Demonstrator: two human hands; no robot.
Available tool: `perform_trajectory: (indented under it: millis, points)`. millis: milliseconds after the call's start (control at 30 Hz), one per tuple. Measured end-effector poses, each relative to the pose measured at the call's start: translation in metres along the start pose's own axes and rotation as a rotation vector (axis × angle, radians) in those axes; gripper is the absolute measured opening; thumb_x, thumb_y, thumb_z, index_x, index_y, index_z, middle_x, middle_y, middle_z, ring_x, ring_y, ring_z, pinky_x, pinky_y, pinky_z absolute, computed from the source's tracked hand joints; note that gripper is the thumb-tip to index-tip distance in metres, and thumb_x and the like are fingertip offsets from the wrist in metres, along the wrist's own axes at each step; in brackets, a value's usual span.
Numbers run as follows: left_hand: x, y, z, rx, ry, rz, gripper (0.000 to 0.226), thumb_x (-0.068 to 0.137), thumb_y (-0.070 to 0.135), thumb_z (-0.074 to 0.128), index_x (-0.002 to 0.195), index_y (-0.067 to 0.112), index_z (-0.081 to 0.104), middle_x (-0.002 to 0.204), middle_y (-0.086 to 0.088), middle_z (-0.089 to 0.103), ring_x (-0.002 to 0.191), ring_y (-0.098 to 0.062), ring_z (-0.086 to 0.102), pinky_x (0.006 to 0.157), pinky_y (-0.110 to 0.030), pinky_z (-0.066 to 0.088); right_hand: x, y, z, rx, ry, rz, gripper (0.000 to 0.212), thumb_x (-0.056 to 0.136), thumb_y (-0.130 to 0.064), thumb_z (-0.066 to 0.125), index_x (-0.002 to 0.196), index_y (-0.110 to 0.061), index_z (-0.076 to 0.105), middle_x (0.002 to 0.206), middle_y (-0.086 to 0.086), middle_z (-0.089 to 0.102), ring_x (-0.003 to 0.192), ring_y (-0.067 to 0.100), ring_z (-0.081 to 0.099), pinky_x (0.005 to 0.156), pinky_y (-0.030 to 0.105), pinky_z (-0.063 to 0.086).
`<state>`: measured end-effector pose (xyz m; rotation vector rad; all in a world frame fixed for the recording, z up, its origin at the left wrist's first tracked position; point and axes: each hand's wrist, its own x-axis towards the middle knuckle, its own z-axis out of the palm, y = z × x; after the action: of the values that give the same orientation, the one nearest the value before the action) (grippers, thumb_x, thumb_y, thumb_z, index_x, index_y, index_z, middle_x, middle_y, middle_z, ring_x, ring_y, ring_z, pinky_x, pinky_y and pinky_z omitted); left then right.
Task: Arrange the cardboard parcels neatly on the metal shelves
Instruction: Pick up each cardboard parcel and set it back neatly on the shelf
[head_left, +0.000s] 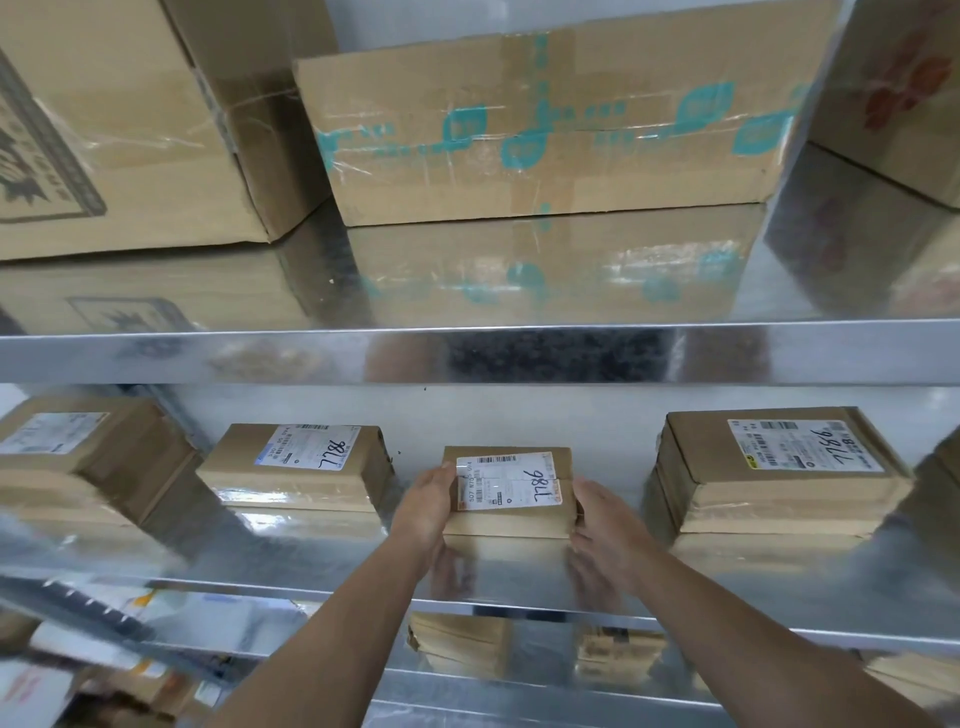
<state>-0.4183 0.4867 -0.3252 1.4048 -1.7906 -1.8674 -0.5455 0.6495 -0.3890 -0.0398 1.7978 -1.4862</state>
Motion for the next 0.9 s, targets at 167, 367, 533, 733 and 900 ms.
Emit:
perform_trajectory:
  millis: [167,367,533,733,900]
  points:
    - [-0.002,0.003,-0.004,0.044,-0.011,-0.008,0.028,0.107,0.035,0.041,0.094,0.025,0.064,0.102,0.009,0.064,0.096,-0.011,0.056,0.100,-0.038,0.041,-0.005,-0.001,0.008,-0.010,-0.074,0.027,0.035,0.098,-0.047,0.044,0.119,-0.034,0.070,0.114,-0.004,0.076,0.114,0.023,0.068,0.106,0.046,0.051]
    - [-0.001,0.008,-0.006,0.122,-0.018,0.043,0.045,0.104,0.042,0.045,0.143,0.021,0.051,0.148,-0.002,0.051,0.133,-0.026,0.047,0.109,-0.039,0.035,0.028,0.025,-0.003,-0.083,-0.036,-0.046,0.052,0.085,-0.072,0.048,0.127,-0.046,0.065,0.124,-0.009,0.071,0.123,0.025,0.063,0.108,0.052,0.047]
    - [-0.006,0.029,-0.004,0.222,-0.014,0.213,0.052,0.106,0.041,0.044,0.155,0.024,0.039,0.161,-0.003,0.033,0.143,-0.026,0.038,0.116,-0.039,0.028,-0.036,-0.023,0.012,-0.149,0.089,-0.109,0.037,0.100,-0.054,0.038,0.120,-0.037,0.063,0.135,-0.014,0.055,0.127,0.017,0.051,0.116,0.046,0.037]
    - [-0.016,0.047,0.037,0.261,-0.125,0.313,0.047,0.106,0.046,0.040,0.151,0.032,0.042,0.157,0.005,0.038,0.140,-0.024,0.041,0.111,-0.036,0.033,-0.051,-0.047,-0.019,-0.113,0.255,-0.189,0.031,0.104,-0.050,0.035,0.118,-0.032,0.055,0.122,-0.004,0.048,0.118,0.021,0.047,0.109,0.044,0.038]
    - [-0.032,0.050,0.072,0.201,-0.230,0.307,0.048,0.106,0.041,0.043,0.152,0.026,0.042,0.159,0.004,0.038,0.138,-0.024,0.042,0.112,-0.038,0.035,-0.069,-0.061,-0.050,-0.018,0.344,-0.265,0.031,0.093,-0.063,0.045,0.105,-0.036,0.055,0.105,-0.008,0.049,0.106,0.019,0.043,0.091,0.039,0.035]
